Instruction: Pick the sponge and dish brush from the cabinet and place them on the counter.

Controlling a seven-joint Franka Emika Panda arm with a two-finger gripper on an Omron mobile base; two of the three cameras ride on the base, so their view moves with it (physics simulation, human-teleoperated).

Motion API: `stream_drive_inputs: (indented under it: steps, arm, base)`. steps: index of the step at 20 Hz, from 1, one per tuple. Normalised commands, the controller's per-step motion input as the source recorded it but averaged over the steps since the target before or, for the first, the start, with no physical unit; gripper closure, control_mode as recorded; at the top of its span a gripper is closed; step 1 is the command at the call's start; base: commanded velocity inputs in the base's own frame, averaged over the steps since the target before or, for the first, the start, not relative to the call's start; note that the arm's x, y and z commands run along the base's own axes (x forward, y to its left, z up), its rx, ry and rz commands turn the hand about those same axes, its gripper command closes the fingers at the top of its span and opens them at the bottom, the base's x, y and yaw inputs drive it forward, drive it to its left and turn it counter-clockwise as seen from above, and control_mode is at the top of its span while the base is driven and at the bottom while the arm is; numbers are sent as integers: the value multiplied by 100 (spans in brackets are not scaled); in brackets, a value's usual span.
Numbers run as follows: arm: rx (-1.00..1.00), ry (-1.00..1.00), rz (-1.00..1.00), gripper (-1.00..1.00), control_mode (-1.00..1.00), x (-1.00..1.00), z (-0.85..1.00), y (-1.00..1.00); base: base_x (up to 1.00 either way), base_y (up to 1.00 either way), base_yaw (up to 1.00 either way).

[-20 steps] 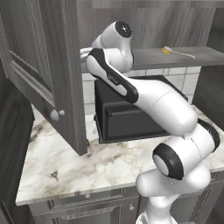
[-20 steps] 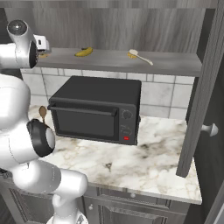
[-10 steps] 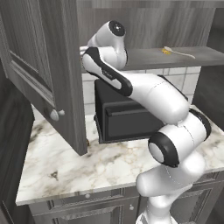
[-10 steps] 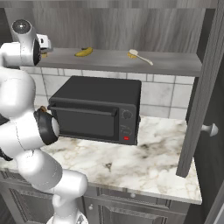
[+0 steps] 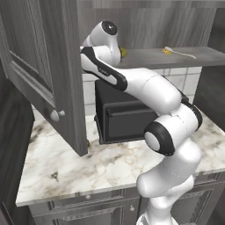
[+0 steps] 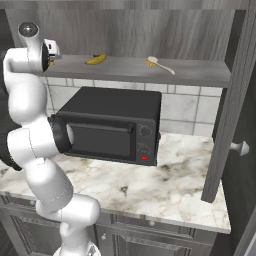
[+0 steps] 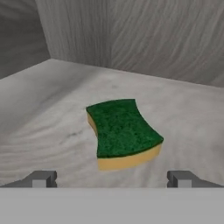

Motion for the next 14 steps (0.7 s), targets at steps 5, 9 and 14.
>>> stream_drive_inputs:
  steps: [5,9,14]
  arm:
    - [-2,1,0,-100,-100,26,-6,13]
    - [-2,0,0,-100,-100,23,-5,9]
    - [-2,0,0,-100,-100,18,-12,4]
  base:
    - [0,0,0]
    - [0,0,0]
    - [0,0,0]
